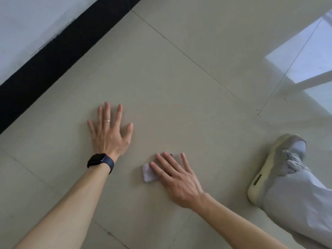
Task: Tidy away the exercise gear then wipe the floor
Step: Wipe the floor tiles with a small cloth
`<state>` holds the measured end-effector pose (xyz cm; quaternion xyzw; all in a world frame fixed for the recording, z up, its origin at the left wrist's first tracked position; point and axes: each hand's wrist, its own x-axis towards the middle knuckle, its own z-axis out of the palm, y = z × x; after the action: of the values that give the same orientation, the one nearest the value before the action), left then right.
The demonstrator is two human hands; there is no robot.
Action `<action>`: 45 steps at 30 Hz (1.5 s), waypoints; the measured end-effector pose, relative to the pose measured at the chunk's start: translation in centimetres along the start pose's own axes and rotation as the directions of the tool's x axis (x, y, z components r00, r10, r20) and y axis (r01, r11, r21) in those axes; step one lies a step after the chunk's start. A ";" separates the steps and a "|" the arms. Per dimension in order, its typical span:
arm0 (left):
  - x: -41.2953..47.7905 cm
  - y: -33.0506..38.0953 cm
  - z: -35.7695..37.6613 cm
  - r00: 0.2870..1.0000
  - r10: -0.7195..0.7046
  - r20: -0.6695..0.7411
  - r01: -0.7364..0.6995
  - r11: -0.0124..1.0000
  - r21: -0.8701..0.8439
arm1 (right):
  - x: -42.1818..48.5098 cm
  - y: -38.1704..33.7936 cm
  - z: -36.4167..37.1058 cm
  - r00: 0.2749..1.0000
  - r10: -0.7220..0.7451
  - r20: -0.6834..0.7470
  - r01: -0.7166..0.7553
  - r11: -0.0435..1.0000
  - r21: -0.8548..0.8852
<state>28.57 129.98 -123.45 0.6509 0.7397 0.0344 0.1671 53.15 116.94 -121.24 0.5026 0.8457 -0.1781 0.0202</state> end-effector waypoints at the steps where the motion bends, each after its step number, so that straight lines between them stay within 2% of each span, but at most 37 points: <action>1: -0.5 -2.8 -0.6 0.998 -0.055 0.001 0.055 0.998 0.041 | 0.7 0.9 -0.4 0.987 -0.155 0.050 0.156 0.988 -0.005; 2: -0.7 -5.0 -1.3 0.996 -0.092 0.014 0.091 0.993 0.068 | 2.3 2.7 -1.1 0.977 -0.205 0.064 0.208 0.978 -0.032; 3: -0.6 -6.9 -1.8 0.994 -0.112 0.023 0.109 0.990 0.087 | 4.4 4.8 -1.8 0.987 -0.156 0.036 0.158 0.985 -0.066; 5: 0.0 -8.8 -2.2 0.994 -0.105 0.026 0.102 0.989 0.106 | 9.8 9.0 -4.0 0.983 0.179 -0.051 -0.180 0.984 -0.007; 7: 0.1 -9.0 -1.8 0.996 -0.091 0.008 0.089 0.990 0.113 | 14.8 12.1 -6.4 0.822 0.566 -0.053 -0.555 0.819 0.147; 8: 0.1 -8.9 -1.7 0.996 -0.091 -0.001 0.091 0.990 0.111 | 16.8 12.2 -7.0 0.734 0.678 -0.036 -0.657 0.723 0.216; 9: 0.1 -8.9 -1.6 0.996 -0.094 -0.004 0.094 0.990 0.108 | 18.0 11.3 -6.8 0.686 0.727 -0.029 -0.701 0.670 0.245; 10: 0.1 -9.0 -1.7 0.996 -0.094 -0.009 0.094 0.990 0.102 | 18.5 9.6 -6.3 0.688 0.725 -0.038 -0.698 0.674 0.242; 12: 0.2 -9.0 -1.7 0.995 -0.096 -0.022 0.098 0.991 0.092 | 17.0 5.1 -4.4 0.860 0.502 -0.094 -0.489 0.862 0.134; 13: 0.2 -9.1 -1.8 0.995 -0.097 -0.026 0.099 0.991 0.093 | 15.5 2.8 -3.5 0.960 0.269 -0.079 -0.265 0.963 0.058; 14: 0.3 -9.1 -1.7 0.995 -0.094 -0.030 0.096 0.991 0.095 | 14.0 1.3 -2.8 1.000 -0.020 -0.002 0.020 1.000 -0.012; 15: 0.3 -9.1 -1.7 0.995 -0.090 -0.034 0.093 0.991 0.094 | 13.6 1.0 -2.5 0.956 -0.277 0.094 0.283 0.958 -0.054; 16: 0.3 -9.1 -1.6 0.996 -0.086 -0.034 0.089 0.992 0.094 | 14.5 1.8 -3.0 0.884 -0.436 0.171 0.451 0.891 -0.057; 17: 0.3 -9.1 -1.6 0.996 -0.080 -0.030 0.083 0.992 0.096 | 16.2 3.4 -3.8 0.857 -0.478 0.193 0.500 0.862 -0.086; 18: 0.4 -9.2 -1.5 0.996 -0.083 -0.029 0.086 0.991 0.100 | 18.4 5.0 -4.5 0.889 -0.430 0.157 0.451 0.882 -0.134; 19: 0.4 -9.3 -1.5 0.996 -0.089 -0.026 0.091 0.990 0.104 | 21.0 6.5 -5.3 0.953 -0.290 0.089 0.300 0.943 -0.147; 20: 0.4 -9.4 -1.4 0.995 -0.092 -0.022 0.094 0.989 0.110 | 23.6 8.0 -6.4 0.998 -0.054 0.030 0.057 0.992 -0.110; 21: 0.5 -9.4 -1.4 0.996 -0.093 -0.018 0.094 0.989 0.116 | 26.0 9.3 -7.7 0.976 0.218 -0.006 -0.218 0.975 -0.034; 22: 0.5 -9.4 -1.3 0.996 -0.089 -0.019 0.091 0.989 0.119 | 27.9 9.9 -8.7 0.894 0.448 -0.015 -0.446 0.892 0.076; 23: 0.6 -9.4 -1.3 0.996 -0.089 -0.022 0.091 0.989 0.117 | 29.3 9.5 -9.1 0.809 0.587 -0.013 -0.578 0.800 0.159; 24: 0.7 -9.4 -1.3 0.996 -0.088 -0.023 0.091 0.990 0.113 | 29.8 8.1 -9.0 0.776 0.630 -0.004 -0.618 0.762 0.191; 25: 0.8 -9.4 -1.4 0.996 -0.084 -0.025 0.087 0.990 0.110 | 29.5 6.2 -8.3 0.810 0.586 0.005 -0.578 0.798 0.173; 26: 0.7 -9.4 -1.4 0.996 -0.078 -0.033 0.082 0.991 0.110 | 28.4 4.0 -7.3 0.894 0.447 0.000 -0.444 0.887 0.127; 27: 0.7 -9.4 -1.3 0.996 -0.073 -0.041 0.077 0.991 0.109 | 26.7 1.9 -6.1 0.972 0.235 0.002 -0.235 0.970 0.064; 28: 0.6 -9.3 -1.4 0.996 -0.073 -0.049 0.078 0.992 0.099 | 25.0 0.5 -5.4 0.999 -0.005 0.049 0.005 1.000 -0.001; 29: 0.6 -9.3 -1.4 0.996 -0.074 -0.051 0.078 0.993 0.086 | 24.0 0.4 -4.9 0.971 -0.214 0.103 0.220 0.974 -0.059; 30: 0.6 -9.4 -1.5 0.996 -0.075 -0.050 0.079 0.993 0.083 | 24.6 1.3 -5.2 0.928 -0.341 0.148 0.355 0.931 -0.082; 31: 0.6 -9.4 -1.5 0.996 -0.076 -0.045 0.080 0.993 0.090 | 26.4 2.8 -5.8 0.918 -0.360 0.165 0.379 0.920 -0.097; 33: 0.6 -9.4 -1.5 0.997 -0.074 -0.034 0.077 0.991 0.105 | 31.1 6.0 -7.6 0.984 -0.140 0.109 0.154 0.980 -0.124; 34: 0.7 -9.4 -1.4 0.997 -0.073 -0.034 0.076 0.991 0.106 | 33.7 7.3 -8.8 0.994 0.077 0.077 -0.071 0.994 -0.083; 36: 0.7 -9.5 -1.3 0.997 -0.072 -0.035 0.076 0.991 0.108 | 38.4 8.8 -11.0 0.869 0.491 0.061 -0.495 0.866 0.075; 38: 0.7 -9.5 -1.4 0.997 -0.072 -0.035 0.075 0.991 0.109 | 41.1 7.8 -11.7 0.751 0.658 0.053 -0.657 0.738 0.150; 39: 0.7 -9.5 -1.5 0.997 -0.073 -0.034 0.076 0.991 0.107 | 41.7 6.3 -11.3 0.756 0.653 0.044 -0.651 0.742 0.159; 41: 0.8 -9.4 -1.7 0.997 -0.076 -0.031 0.079 0.992 0.102 | 41.1 2.5 -9.7 0.868 0.497 0.012 -0.494 0.860 0.127; 43: 0.7 -9.2 -1.8 0.996 -0.078 -0.036 0.081 0.992 0.095 | 38.5 -1.6 -7.5 0.993 0.112 0.028 -0.113 0.993 0.045; 44: 0.8 -9.2 -1.8 0.996 -0.079 -0.039 0.083 0.992 0.092 | 37.0 -3.2 -6.8 0.988 -0.121 0.096 0.120 0.993 0.014; 45: 0.8 -9.2 -1.9 0.996 -0.078 -0.038 0.081 0.993 0.088 | 35.9 -4.0 -6.2 0.933 -0.320 0.166 0.327 0.945 -0.017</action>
<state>19.15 129.67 -124.32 0.6270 0.7688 0.0057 0.1260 32.91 147.55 -121.95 0.3399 0.9161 -0.2005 0.0701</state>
